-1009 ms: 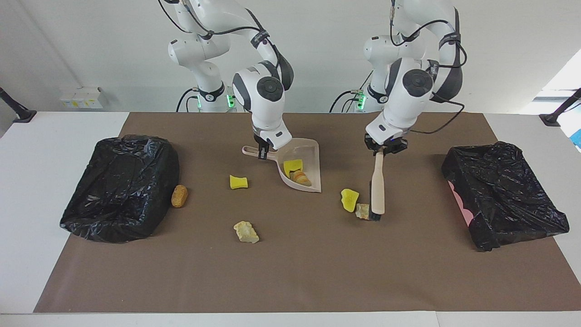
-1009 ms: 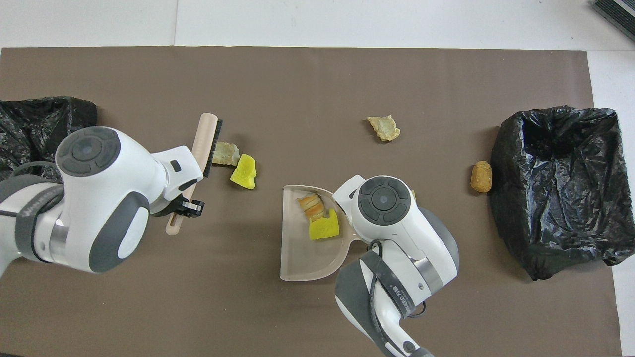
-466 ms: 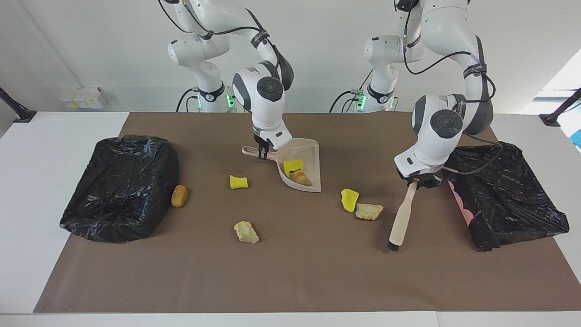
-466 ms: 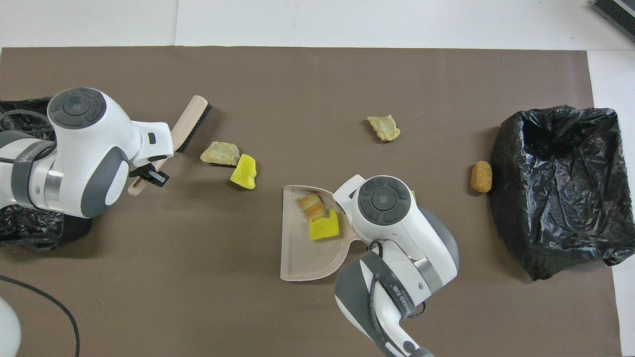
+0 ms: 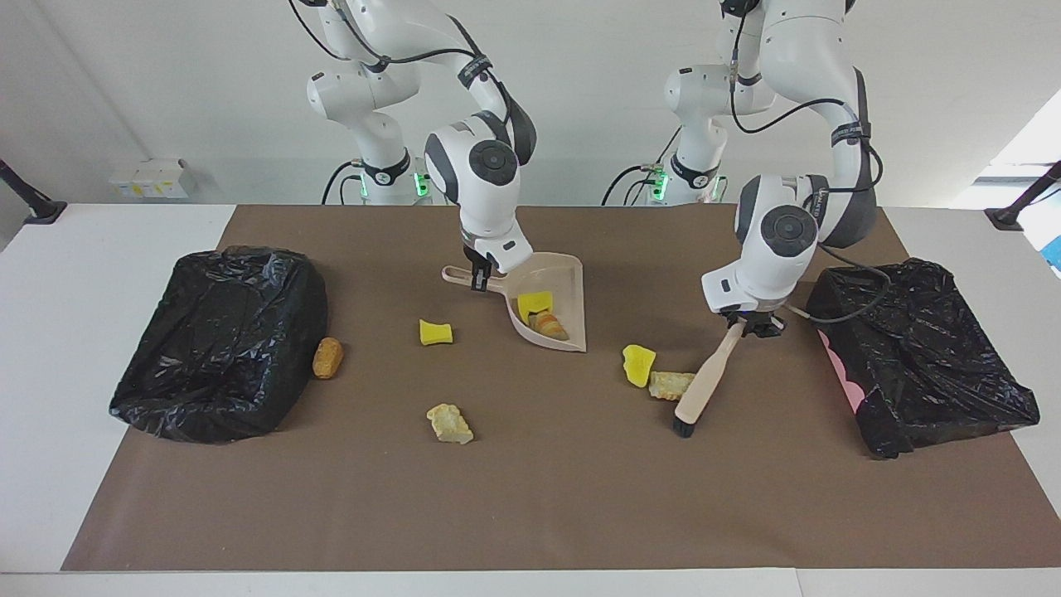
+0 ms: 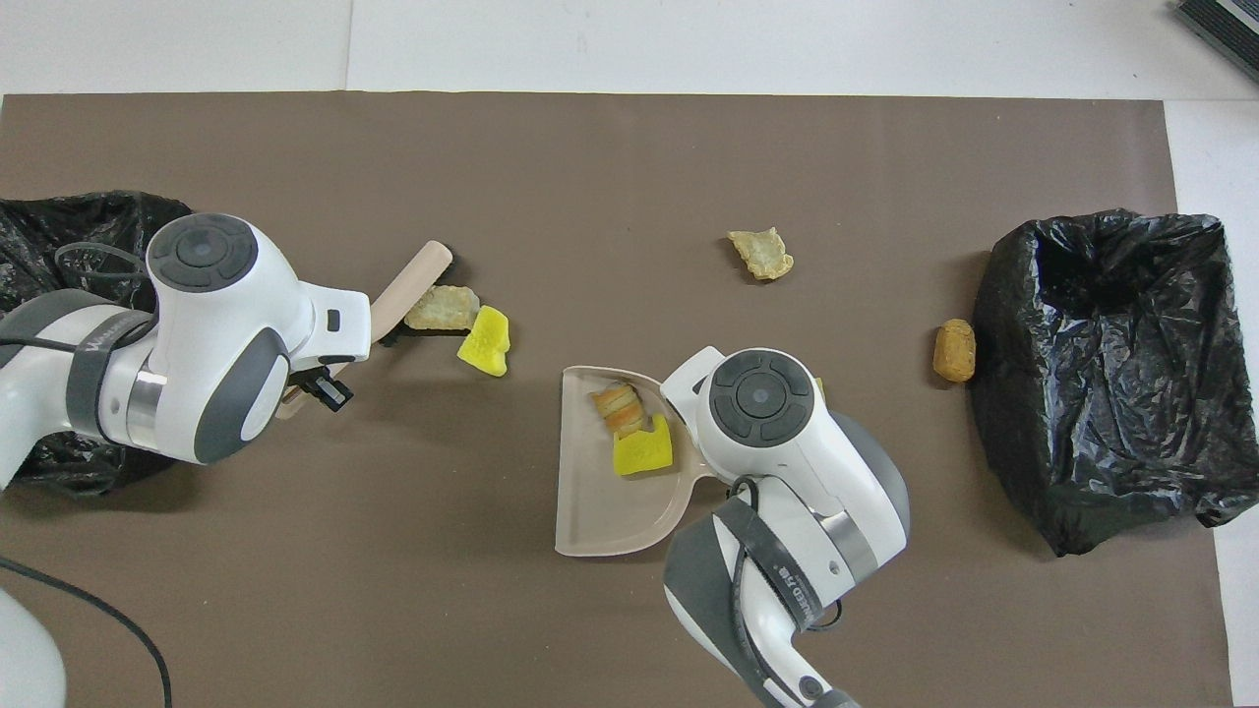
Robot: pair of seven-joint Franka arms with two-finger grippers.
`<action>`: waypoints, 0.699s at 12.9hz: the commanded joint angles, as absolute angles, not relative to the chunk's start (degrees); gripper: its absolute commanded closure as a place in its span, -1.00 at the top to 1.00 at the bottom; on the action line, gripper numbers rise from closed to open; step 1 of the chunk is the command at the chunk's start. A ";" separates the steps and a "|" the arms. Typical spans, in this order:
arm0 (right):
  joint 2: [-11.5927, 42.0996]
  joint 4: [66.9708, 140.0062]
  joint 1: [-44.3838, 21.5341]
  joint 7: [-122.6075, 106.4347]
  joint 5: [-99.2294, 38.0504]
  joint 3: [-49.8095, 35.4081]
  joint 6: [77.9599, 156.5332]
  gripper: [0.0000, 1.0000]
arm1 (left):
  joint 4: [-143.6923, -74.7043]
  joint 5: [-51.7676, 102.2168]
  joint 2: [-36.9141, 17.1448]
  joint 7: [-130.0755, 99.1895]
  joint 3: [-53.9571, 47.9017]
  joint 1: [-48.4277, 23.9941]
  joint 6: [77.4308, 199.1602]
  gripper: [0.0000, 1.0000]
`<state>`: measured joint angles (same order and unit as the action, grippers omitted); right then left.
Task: Sweep and dump trash in bin
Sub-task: 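Sweep more debris into the dustpan with the left gripper's brush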
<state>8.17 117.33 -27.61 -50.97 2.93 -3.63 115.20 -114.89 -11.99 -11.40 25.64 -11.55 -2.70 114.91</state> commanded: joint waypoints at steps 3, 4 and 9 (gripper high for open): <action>8.00 117.95 -27.42 -48.78 3.78 -3.78 116.19 -1.00 | -125.40 -5.20 -4.06 27.51 -16.07 -3.25 115.75 -1.00; 8.00 118.04 -27.51 -48.78 3.78 -3.78 116.19 -1.00 | -127.59 -4.05 -2.74 27.25 -17.48 -3.25 115.84 -1.00; 8.00 118.04 -27.42 -48.78 3.78 -3.78 116.28 -1.00 | -131.83 0.51 0.87 18.05 -26.17 -3.78 115.31 -1.00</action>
